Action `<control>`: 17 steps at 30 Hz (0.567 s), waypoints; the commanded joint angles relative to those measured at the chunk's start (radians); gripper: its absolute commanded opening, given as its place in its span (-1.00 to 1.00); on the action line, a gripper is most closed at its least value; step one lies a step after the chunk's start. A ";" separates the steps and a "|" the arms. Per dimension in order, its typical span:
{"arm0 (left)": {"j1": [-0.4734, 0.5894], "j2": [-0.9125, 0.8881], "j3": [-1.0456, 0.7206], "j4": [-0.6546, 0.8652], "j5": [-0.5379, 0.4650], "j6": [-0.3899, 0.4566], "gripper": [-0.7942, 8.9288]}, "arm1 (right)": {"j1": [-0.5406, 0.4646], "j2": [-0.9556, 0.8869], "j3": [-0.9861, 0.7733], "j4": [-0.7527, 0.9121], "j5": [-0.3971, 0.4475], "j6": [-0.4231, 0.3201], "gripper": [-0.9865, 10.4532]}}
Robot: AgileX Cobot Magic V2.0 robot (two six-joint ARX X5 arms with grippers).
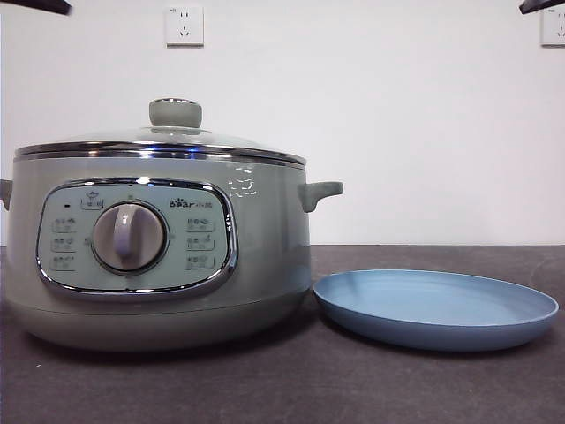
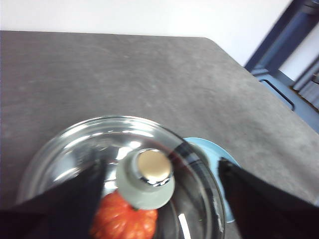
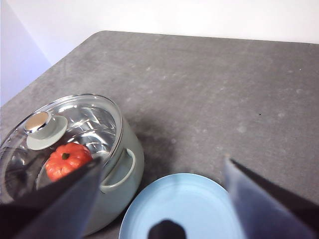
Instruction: Take the pumpkin out from the steamer,put the pumpkin in the blue plate,close the lid
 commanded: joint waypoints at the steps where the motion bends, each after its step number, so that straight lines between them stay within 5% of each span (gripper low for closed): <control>1: -0.060 0.046 0.023 0.006 -0.037 -0.005 0.13 | 0.003 -0.001 0.002 0.008 -0.002 -0.004 0.12; 17: -0.306 0.414 0.261 -0.183 -0.396 0.156 0.12 | 0.003 0.000 0.002 -0.016 -0.002 0.014 0.11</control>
